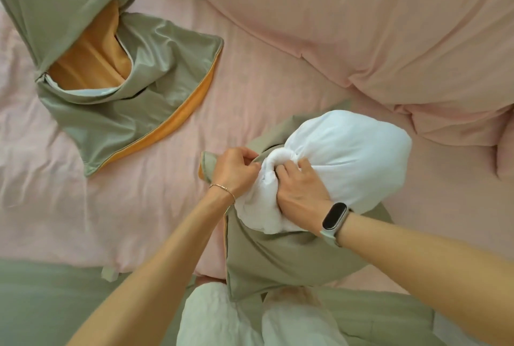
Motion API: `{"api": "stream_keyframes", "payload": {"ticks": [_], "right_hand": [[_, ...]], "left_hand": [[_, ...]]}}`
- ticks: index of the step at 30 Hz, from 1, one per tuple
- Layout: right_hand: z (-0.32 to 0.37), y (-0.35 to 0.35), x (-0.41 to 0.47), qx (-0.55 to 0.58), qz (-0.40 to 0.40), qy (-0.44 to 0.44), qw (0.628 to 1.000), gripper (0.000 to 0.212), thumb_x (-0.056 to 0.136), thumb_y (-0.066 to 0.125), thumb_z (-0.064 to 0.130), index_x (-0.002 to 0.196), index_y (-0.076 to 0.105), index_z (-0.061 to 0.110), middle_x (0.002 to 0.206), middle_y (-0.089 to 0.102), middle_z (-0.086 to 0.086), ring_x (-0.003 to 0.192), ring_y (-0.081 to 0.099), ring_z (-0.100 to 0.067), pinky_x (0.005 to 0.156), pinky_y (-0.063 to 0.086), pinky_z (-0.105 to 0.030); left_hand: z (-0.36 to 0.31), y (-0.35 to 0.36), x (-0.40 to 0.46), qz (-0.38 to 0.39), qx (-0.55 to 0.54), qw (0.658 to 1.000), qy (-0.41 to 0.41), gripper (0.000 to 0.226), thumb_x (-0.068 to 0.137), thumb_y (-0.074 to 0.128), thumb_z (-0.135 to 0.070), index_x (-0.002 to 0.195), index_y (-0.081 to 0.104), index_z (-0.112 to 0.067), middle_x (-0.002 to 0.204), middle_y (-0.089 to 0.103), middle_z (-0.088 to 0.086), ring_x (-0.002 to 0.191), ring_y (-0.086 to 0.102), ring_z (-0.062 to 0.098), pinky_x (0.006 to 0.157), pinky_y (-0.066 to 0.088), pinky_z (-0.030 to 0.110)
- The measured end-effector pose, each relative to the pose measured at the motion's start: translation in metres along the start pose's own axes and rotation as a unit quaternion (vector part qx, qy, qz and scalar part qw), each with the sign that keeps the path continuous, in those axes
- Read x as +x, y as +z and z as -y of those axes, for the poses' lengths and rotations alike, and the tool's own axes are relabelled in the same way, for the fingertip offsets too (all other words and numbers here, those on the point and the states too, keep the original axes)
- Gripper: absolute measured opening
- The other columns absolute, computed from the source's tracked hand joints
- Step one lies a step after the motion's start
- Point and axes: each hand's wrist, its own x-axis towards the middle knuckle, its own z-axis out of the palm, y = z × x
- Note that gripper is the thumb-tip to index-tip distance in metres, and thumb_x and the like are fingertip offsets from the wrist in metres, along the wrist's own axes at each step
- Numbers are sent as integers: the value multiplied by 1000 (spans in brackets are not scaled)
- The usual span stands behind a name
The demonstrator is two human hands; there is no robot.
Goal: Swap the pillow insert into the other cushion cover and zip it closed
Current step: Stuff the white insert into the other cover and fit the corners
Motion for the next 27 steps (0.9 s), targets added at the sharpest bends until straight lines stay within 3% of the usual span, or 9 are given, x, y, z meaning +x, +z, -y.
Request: {"api": "stream_keyframes", "payload": {"ticks": [5,9,12,15,19,23,27], "right_hand": [[15,17,41,8,-19,63,998,35,74,33,11,70,67,14,58,57,-4,59,55,-24,71,28,-36],[-8,19,27,97,-157,70,980,20,77,46,12,65,62,12,63,56,-7,63,53,-26,69,30,-38],[-33,8,4,150,-244,90,954,30,82,55,38,92,69,13,83,64,-4,81,59,-28,79,36,-39],[-45,-12,-15,177,-300,35,937,37,84,58,37,116,61,18,116,64,-6,110,57,-27,99,32,-48],[-36,-11,-38,138,-225,-129,956,41,90,46,32,130,52,27,139,49,-4,131,41,-30,105,15,-66],[-32,-9,-29,82,-122,-133,980,43,95,30,35,132,50,27,139,49,-3,131,40,-30,106,14,-63],[-23,4,-4,53,-21,-130,990,48,89,30,34,127,56,20,132,55,-5,131,40,-29,108,7,-58]], "left_hand": [[2,5,2,-35,6,999,20,19,85,57,-12,99,70,-9,94,70,6,92,63,18,80,46,25],[7,0,1,-4,0,999,54,30,81,57,-18,107,67,-9,101,69,5,97,62,18,87,46,25],[14,-3,-2,33,27,996,82,46,77,56,-23,120,59,-8,114,64,6,107,58,20,95,44,34],[14,0,-1,4,65,995,75,37,82,60,-7,119,57,-9,110,64,6,103,58,22,90,44,31],[6,-14,6,72,-88,993,-18,29,78,66,-4,107,62,-3,90,67,9,81,62,19,84,50,34],[4,-17,10,60,-118,991,-35,19,85,59,-3,103,66,-3,85,67,8,75,61,14,75,52,25],[6,-8,18,13,-94,994,-46,18,83,59,-6,99,69,-5,90,69,11,79,62,17,80,53,33]]}}
